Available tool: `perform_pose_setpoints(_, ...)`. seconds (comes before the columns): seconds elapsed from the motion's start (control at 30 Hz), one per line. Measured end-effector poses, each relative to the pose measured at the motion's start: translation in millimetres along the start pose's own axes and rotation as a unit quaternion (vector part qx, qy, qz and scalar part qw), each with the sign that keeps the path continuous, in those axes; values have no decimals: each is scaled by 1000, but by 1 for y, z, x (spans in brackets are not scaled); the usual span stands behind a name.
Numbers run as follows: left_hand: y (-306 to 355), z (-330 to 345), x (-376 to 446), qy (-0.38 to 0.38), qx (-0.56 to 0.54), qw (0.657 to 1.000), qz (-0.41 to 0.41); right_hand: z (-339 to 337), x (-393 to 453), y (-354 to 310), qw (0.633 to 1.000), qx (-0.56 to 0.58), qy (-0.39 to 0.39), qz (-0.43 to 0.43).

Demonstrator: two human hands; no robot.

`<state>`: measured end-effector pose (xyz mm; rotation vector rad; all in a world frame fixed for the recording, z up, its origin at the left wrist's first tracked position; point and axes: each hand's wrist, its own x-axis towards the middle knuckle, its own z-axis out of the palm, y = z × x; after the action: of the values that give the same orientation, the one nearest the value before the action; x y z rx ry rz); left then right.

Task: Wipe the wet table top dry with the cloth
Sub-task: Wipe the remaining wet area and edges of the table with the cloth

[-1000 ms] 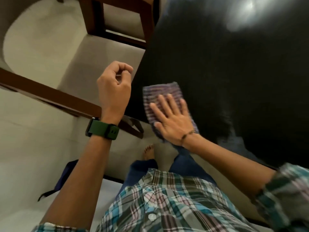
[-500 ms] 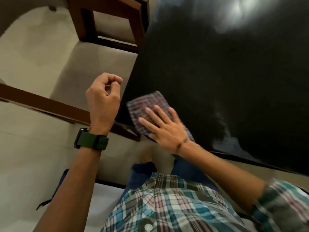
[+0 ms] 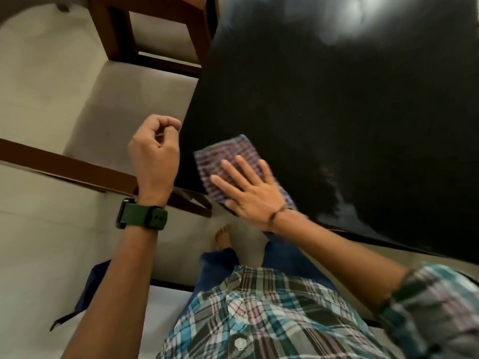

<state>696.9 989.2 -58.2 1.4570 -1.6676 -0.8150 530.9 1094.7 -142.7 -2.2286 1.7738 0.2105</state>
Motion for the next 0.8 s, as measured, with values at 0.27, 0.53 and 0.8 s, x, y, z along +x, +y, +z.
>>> perform_pose_setpoints(0.27, 33, 50, -4, -64, -20, 996, 52, -9, 39, -34, 999, 37, 29, 25)
perform_pose_setpoints(0.53, 47, 93, -3, -123, -58, 990, 30, 28, -161, 155, 885, 68, 49, 458)
perform_pose_setpoints(0.8, 51, 109, -12, -160, -66, 984, 38, 21, -153, 143, 827, 97, 61, 550)
